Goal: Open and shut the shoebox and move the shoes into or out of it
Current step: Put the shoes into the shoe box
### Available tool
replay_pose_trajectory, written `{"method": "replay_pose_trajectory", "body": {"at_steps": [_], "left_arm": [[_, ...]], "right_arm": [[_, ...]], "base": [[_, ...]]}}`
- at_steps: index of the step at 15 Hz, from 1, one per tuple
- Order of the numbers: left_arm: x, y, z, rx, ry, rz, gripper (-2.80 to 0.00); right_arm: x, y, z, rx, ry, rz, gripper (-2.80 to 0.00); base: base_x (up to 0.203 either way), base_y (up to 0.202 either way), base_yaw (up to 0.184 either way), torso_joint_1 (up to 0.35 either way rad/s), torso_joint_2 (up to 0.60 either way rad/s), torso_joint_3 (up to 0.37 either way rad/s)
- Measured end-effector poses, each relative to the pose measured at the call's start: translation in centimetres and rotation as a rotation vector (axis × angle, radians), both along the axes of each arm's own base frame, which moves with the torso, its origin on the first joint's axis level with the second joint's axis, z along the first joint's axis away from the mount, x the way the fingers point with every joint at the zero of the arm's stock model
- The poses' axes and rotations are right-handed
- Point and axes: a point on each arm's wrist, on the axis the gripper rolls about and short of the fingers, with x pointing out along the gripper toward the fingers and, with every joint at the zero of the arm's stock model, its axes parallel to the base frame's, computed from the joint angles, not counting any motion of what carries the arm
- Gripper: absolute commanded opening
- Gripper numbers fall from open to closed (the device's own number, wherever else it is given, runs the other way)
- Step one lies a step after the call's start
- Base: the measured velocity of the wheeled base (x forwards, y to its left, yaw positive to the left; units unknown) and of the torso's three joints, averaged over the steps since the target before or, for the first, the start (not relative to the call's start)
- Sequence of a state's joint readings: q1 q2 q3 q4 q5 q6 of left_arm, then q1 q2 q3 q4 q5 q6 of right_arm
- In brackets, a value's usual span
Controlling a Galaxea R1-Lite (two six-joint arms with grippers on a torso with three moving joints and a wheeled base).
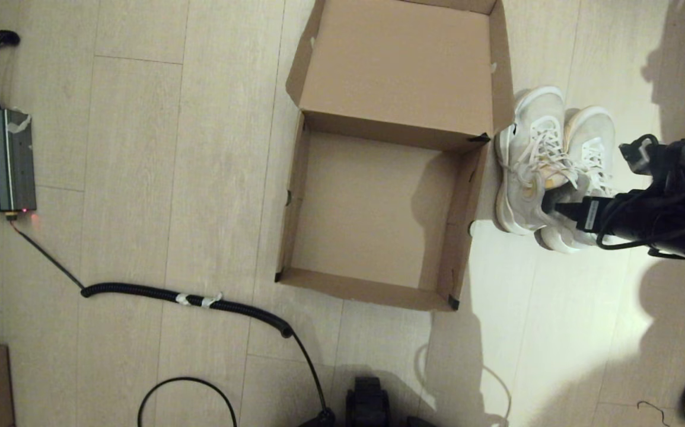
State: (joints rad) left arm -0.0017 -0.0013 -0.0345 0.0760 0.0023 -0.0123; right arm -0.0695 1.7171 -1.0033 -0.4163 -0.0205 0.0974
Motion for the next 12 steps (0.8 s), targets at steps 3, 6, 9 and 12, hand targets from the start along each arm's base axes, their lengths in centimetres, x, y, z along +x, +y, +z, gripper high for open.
{"method": "replay_pose_trajectory", "body": {"at_steps": [3, 6, 9, 12], "left_arm": [[0.0, 0.0, 0.0, 0.000, 0.001, 0.000, -2.80], [0.0, 0.0, 0.0, 0.000, 0.001, 0.000, -2.80], [0.0, 0.0, 0.0, 0.000, 0.001, 0.001, -2.80], [0.0, 0.0, 0.0, 0.000, 0.001, 0.001, -2.80]], "right_arm": [[1.1, -1.1, -0.6, 0.008, 0.008, -0.010, 0.00], [1.4, -1.4, -1.5, 0.030, 0.032, -0.021, 0.00], [1.5, -1.4, -1.1, 0.031, 0.022, -0.021, 0.00], [1.4, -1.3, -1.1, 0.033, 0.024, -0.018, 0.00]], "base": [[0.000, 0.000, 0.000, 0.000, 0.00, 0.000], [0.000, 0.000, 0.000, 0.000, 0.00, 0.000], [0.000, 0.000, 0.000, 0.000, 0.00, 0.000], [0.000, 0.000, 0.000, 0.000, 0.00, 0.000]]}}
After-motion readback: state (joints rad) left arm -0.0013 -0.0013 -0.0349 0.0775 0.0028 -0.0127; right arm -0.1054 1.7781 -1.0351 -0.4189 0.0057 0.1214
